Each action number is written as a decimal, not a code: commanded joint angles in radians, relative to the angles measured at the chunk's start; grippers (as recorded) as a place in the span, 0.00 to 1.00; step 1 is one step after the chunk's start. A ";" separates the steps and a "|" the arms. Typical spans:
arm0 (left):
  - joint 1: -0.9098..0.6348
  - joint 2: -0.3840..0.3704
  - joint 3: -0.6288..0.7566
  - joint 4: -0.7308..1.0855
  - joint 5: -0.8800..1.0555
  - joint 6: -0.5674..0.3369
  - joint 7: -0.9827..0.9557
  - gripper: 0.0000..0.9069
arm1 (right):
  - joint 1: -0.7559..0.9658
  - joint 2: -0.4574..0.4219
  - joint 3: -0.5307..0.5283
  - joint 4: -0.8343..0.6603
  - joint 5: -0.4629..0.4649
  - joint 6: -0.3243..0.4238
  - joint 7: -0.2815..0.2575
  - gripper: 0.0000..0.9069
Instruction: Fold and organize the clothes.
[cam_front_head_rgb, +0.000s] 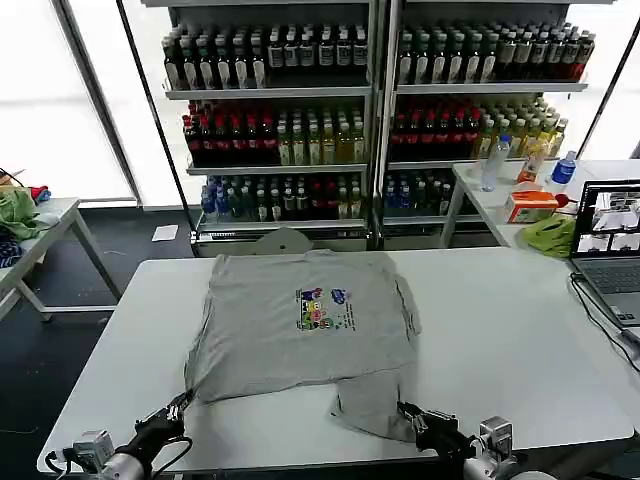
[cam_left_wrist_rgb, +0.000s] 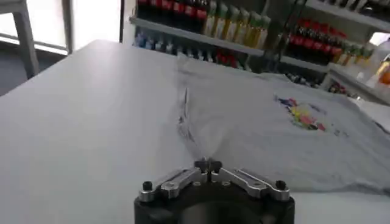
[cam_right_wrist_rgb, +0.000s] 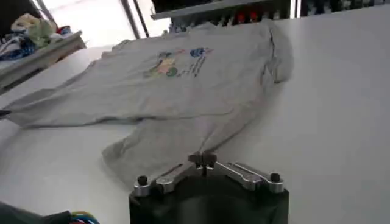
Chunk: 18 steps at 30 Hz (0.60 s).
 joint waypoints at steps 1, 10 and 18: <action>0.003 0.000 -0.008 -0.040 -0.006 -0.007 0.000 0.00 | -0.007 0.001 0.005 0.023 -0.025 0.055 0.000 0.00; -0.056 0.019 -0.031 -0.041 -0.022 0.000 -0.008 0.00 | 0.024 0.006 0.023 0.042 -0.016 0.110 -0.036 0.00; -0.195 0.092 0.032 0.038 -0.035 0.015 -0.028 0.00 | 0.163 0.077 -0.036 -0.012 -0.052 0.118 0.013 0.00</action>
